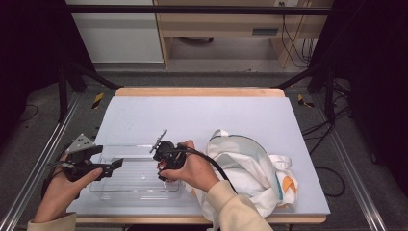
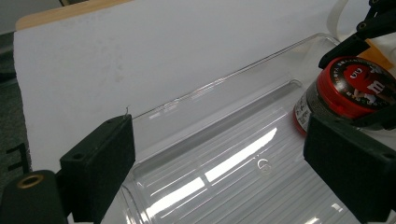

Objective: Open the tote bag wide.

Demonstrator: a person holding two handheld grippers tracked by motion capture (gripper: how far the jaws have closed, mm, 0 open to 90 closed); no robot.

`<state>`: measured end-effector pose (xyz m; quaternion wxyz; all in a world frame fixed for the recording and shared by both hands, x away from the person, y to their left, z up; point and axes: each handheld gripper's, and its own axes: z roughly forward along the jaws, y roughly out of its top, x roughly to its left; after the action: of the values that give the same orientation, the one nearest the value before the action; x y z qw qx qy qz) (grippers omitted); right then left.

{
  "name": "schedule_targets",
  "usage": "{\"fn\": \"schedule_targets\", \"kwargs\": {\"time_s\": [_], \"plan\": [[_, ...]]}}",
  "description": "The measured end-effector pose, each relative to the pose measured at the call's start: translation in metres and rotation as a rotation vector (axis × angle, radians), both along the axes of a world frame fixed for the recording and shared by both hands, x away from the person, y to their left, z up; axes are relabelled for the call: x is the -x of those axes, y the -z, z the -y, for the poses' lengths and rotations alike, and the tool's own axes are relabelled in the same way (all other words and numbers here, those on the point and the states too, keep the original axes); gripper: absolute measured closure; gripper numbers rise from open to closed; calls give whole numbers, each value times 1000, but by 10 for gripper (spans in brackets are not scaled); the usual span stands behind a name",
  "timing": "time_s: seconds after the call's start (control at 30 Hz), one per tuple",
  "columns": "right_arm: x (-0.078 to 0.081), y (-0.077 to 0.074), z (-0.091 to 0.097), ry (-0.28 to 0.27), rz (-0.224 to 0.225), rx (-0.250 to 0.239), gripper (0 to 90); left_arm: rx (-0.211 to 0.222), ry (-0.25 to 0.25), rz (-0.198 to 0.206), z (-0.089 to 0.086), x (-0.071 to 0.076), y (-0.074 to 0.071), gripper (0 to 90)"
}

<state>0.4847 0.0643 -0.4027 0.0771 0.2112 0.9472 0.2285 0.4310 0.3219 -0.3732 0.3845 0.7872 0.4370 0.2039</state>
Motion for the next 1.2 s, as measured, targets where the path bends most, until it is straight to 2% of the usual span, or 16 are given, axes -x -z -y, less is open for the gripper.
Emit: {"fn": "schedule_targets", "kwargs": {"time_s": [0.73,1.17,1.2], "plan": [[1,4,0,9,-14,-1,256,2,5,-2,0,0,0,89],[-2,5,1,-1,-35,-6,250,-1,1,-12,0,-1,3,89],[-2,4,1,13,-45,-4,236,3,1,-11,-1,-1,3,89]]}}
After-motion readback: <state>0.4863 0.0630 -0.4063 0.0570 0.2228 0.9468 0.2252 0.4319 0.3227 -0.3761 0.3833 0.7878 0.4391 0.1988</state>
